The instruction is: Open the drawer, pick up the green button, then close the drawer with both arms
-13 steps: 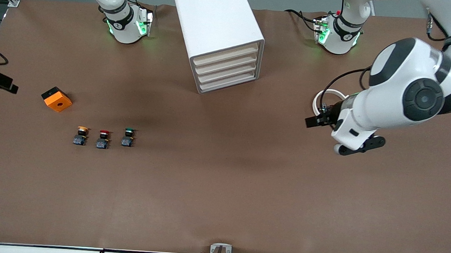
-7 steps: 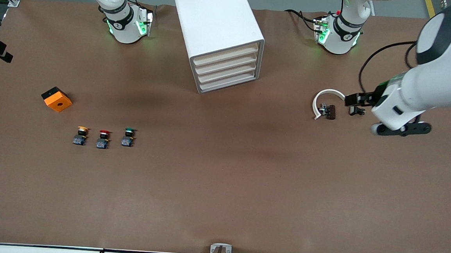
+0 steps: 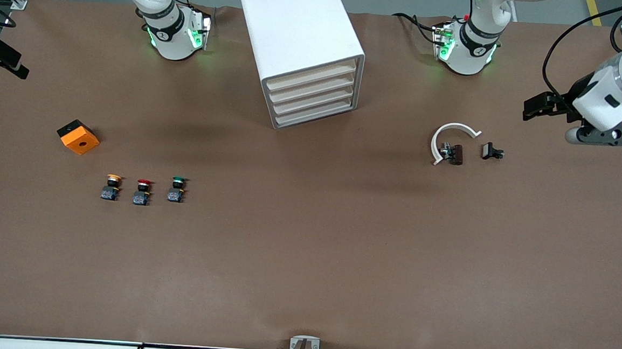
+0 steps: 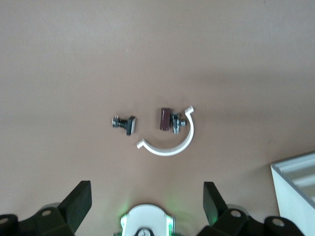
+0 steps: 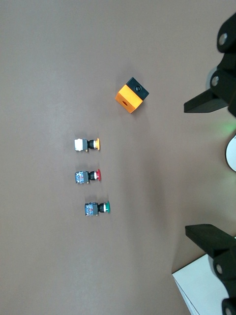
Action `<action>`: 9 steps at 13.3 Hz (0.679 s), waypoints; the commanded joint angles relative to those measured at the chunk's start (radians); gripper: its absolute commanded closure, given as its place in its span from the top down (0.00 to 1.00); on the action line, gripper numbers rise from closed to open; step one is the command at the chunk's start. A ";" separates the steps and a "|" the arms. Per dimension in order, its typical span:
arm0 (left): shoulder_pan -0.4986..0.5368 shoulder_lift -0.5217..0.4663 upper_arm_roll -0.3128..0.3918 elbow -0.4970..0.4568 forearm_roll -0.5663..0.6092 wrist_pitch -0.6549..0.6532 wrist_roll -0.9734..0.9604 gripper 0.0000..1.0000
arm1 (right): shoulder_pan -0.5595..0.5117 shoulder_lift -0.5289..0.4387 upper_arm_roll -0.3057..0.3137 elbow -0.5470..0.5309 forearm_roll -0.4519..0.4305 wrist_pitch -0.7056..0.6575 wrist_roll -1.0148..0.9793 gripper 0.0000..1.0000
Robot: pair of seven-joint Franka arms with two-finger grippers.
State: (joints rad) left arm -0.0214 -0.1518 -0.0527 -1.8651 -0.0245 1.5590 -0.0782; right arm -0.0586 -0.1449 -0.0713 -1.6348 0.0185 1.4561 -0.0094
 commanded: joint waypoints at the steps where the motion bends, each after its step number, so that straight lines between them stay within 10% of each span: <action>1: -0.002 -0.101 0.002 -0.118 0.000 0.105 0.015 1.00 | -0.004 -0.031 0.010 -0.020 -0.006 0.018 0.009 1.00; 9: 0.032 0.049 -0.001 0.219 0.002 -0.008 0.043 1.00 | -0.003 -0.030 0.013 -0.017 -0.009 0.066 0.003 1.00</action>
State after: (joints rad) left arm 0.0049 -0.1768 -0.0518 -1.7709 -0.0245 1.6333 -0.0568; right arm -0.0585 -0.1544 -0.0655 -1.6349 0.0177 1.5097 -0.0096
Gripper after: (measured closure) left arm 0.000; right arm 0.000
